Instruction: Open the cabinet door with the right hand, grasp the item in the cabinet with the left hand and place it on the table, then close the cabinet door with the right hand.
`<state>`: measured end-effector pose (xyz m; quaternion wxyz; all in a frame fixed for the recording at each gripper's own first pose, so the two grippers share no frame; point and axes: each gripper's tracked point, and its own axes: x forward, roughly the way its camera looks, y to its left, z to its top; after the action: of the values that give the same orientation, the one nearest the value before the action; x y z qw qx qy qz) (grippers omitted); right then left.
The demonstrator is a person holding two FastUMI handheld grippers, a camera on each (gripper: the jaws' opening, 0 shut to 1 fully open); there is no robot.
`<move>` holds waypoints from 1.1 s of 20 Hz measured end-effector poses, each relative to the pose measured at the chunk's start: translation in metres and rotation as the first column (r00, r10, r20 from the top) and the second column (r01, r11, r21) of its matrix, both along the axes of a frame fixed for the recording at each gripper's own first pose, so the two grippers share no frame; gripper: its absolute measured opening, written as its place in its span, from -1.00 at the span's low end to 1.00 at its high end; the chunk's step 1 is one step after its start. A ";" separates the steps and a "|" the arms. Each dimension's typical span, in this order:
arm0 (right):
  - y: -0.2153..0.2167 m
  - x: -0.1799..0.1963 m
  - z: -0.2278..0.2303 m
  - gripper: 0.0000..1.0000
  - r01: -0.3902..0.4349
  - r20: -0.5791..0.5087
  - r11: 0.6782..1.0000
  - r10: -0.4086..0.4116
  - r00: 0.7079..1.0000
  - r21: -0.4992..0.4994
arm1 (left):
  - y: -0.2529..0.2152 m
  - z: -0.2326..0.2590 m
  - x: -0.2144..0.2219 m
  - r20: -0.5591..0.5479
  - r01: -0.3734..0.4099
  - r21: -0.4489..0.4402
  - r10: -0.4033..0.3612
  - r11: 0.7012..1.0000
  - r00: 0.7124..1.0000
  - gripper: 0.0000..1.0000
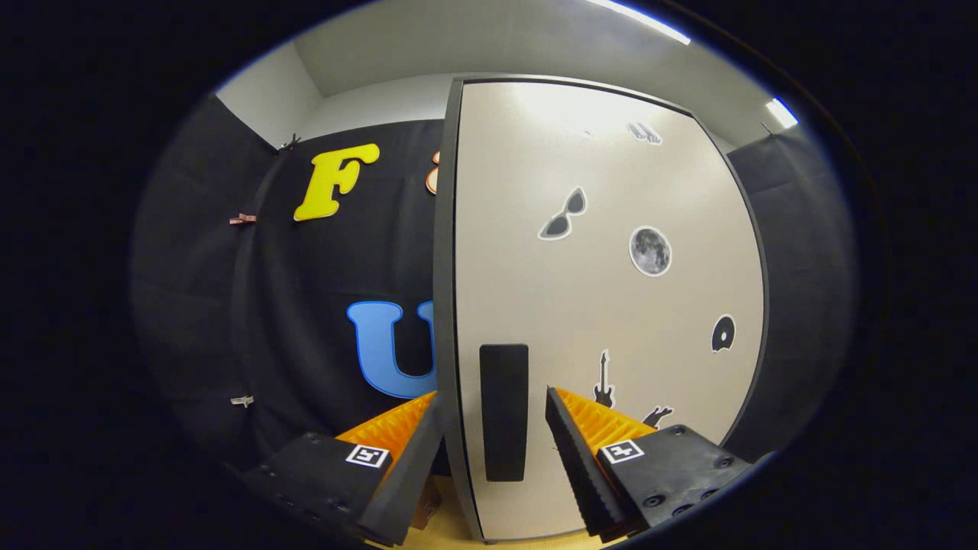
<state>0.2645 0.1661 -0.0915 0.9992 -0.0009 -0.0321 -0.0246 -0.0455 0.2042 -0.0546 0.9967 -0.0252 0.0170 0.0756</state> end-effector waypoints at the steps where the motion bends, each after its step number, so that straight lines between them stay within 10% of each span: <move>1: 0.000 0.004 -0.003 0.66 0.002 -0.010 1.000 -0.002 1.000 0.008 | 0.004 -0.001 -0.001 -0.003 -0.006 -0.003 0.006 1.000 1.000 0.79; 9: -0.011 0.016 -0.018 0.17 0.061 -0.056 0.998 -0.062 0.997 -0.021 | 0.021 -0.007 -0.005 -0.007 -0.039 -0.025 0.038 0.999 0.999 0.78; 10: -0.012 0.019 -0.018 -0.25 0.072 -0.058 0.997 -0.073 0.996 -0.021 | 0.020 -0.008 -0.005 -0.008 -0.037 -0.025 0.036 0.999 0.999 0.78; 13: -0.012 0.019 -0.021 -0.26 0.070 -0.069 0.997 -0.072 0.995 -0.031 | 0.020 -0.011 -0.006 -0.014 -0.035 -0.025 0.035 0.999 0.999 0.78; 14: -0.011 0.023 -0.020 -0.54 0.063 -0.061 0.997 -0.066 0.996 -0.045 | 0.020 -0.012 -0.007 -0.015 -0.035 -0.027 0.035 0.999 0.999 0.78; 19: -0.009 0.014 -0.024 -0.42 0.004 -0.084 0.999 -0.007 0.996 -0.038 | 0.021 -0.013 -0.013 -0.016 -0.042 -0.035 0.042 0.999 0.999 0.78; 20: -0.009 0.019 -0.023 -0.73 -0.001 -0.080 0.999 -0.002 0.997 -0.036 | 0.021 -0.012 -0.014 -0.015 -0.044 -0.034 0.044 0.998 0.999 0.78; 22: -0.009 0.012 -0.021 -0.75 -0.008 -0.086 0.998 0.003 0.996 -0.056 | 0.021 -0.011 -0.015 -0.012 -0.045 -0.027 0.044 0.999 0.999 0.77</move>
<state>0.2770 0.1571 -0.1129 0.9993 -0.0301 0.0104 -0.0209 -0.0602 0.2248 -0.0651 0.9942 -0.0389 0.0231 0.0977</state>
